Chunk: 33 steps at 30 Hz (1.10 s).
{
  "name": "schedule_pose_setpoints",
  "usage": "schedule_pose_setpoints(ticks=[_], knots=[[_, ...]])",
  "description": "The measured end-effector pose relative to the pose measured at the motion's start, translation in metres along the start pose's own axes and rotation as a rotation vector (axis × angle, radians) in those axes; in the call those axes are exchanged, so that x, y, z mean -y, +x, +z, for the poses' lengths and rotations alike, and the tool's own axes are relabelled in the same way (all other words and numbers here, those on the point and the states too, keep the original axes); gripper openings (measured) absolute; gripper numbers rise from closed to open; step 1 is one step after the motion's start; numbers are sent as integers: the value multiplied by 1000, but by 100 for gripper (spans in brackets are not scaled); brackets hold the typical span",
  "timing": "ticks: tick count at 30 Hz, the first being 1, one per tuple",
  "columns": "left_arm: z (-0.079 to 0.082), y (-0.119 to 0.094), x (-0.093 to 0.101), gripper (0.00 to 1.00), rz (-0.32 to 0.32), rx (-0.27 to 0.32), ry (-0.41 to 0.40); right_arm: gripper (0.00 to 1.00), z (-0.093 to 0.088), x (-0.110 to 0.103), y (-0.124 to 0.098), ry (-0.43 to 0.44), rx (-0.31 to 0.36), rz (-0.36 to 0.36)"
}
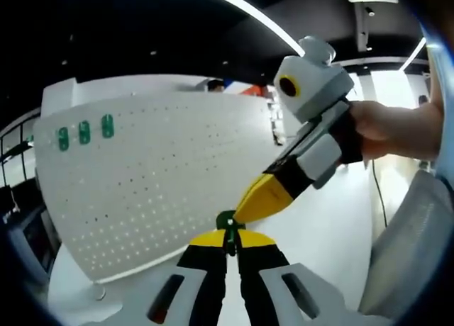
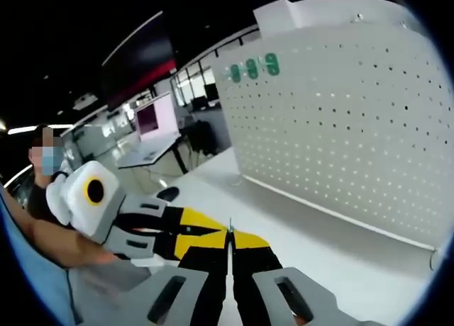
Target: Insert the hook assembly into the mounting plate slot until the hook locks in place.
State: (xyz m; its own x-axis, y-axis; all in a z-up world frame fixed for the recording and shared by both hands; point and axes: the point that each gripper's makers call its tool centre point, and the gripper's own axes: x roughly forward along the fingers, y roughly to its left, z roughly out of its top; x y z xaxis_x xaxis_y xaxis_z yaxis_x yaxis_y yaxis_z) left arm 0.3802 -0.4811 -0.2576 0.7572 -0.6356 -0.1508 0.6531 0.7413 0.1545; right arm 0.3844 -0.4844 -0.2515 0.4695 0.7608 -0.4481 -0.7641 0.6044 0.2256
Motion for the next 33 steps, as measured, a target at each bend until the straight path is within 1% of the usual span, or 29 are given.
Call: schedule_pose_setpoints(ticks=[6,11,20,22,26,32,33], knots=[[1,0,-1,4,2,6,-9,0,1,0,-1,-13,-3,-6],[0,0,-2,3,9,3,-24,0,2,-2,1,-91,2,-15],[1,1,-1,3,11,6,-35,0,4,-1,-1,-96,17,-9],[0,1,-2,3,14,4,-37,4,7,-1,-1,-107,33,-15],[0,0,-5,3,27,3,-39,6,5,3,-2,-109,34,-22],[0,0,-5,3,29,3,-41,13,5,9,-5,-109,53,-39],[-1,0,-5,3,29,3,-41,15,6,11,-7,-104,60,-44]])
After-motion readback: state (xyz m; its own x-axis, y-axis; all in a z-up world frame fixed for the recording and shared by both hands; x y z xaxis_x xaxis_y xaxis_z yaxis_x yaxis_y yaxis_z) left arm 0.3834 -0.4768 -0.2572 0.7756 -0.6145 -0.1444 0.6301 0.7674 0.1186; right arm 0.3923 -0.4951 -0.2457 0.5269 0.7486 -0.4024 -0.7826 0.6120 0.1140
